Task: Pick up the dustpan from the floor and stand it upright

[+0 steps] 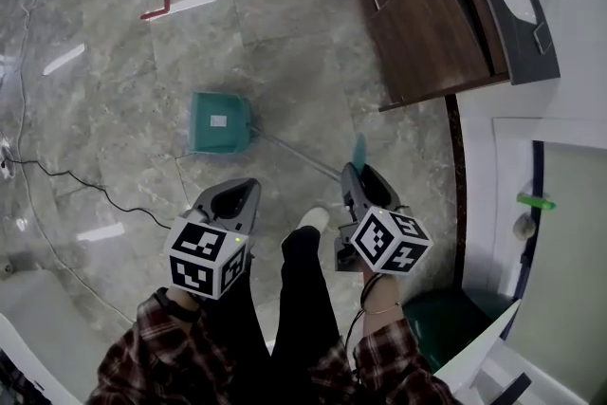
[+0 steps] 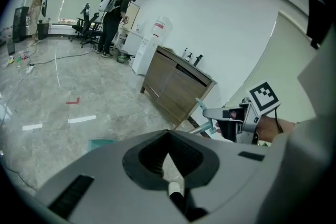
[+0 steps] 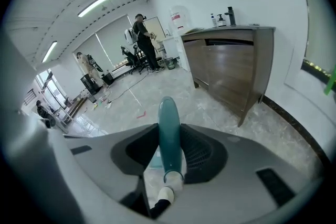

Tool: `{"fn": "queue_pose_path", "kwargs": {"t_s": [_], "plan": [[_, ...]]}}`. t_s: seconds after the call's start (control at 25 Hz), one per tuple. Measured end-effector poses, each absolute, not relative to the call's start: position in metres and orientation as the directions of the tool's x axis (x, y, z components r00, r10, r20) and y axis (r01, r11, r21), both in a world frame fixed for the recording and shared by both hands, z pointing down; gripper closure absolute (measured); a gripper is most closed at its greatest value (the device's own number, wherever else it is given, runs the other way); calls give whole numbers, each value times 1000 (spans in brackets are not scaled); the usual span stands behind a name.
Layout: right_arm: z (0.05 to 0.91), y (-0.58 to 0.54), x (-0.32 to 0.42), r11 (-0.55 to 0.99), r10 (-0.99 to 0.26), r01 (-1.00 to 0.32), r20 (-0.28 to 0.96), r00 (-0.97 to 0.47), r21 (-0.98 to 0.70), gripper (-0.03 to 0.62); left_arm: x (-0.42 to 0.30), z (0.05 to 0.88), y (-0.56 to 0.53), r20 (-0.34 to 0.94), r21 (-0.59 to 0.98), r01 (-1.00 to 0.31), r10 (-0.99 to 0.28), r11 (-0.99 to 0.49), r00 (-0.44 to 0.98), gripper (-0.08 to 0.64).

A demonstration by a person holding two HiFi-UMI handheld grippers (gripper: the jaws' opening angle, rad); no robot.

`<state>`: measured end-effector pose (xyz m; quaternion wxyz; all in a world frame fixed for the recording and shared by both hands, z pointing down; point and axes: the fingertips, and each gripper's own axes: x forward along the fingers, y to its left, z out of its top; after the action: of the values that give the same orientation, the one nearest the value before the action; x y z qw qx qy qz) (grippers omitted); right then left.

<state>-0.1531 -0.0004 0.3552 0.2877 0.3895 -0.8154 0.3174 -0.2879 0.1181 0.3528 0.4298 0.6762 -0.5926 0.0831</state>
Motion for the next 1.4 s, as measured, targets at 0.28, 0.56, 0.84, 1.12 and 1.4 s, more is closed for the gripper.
{"fn": "queue_pose_path", "kwargs": {"t_s": [0.28,0.56,0.84,1.12,1.4], "plan": [[330,6,-242,521,-423,-775,680,-599,-359,457,-368,329,131,613,467,-874,-761,136,210,558],[318,17,-313,567,-353,-725,680,-643,-391,457,-418,312,146,599,485,-848,-787,213,146,558],[311,17,-339,592,-369,-736,701,-611,-330,457,-443,298,153,587,494,-835,-802,241,116,558],[276,22,-345,632,-378,-700,656,-653,-333,457,-449,277,154,563,494,-836,-821,239,98,560],[209,46,-355,700,-321,-609,598,-734,-372,458,-434,213,142,496,496,-850,-861,177,109,558]]}}
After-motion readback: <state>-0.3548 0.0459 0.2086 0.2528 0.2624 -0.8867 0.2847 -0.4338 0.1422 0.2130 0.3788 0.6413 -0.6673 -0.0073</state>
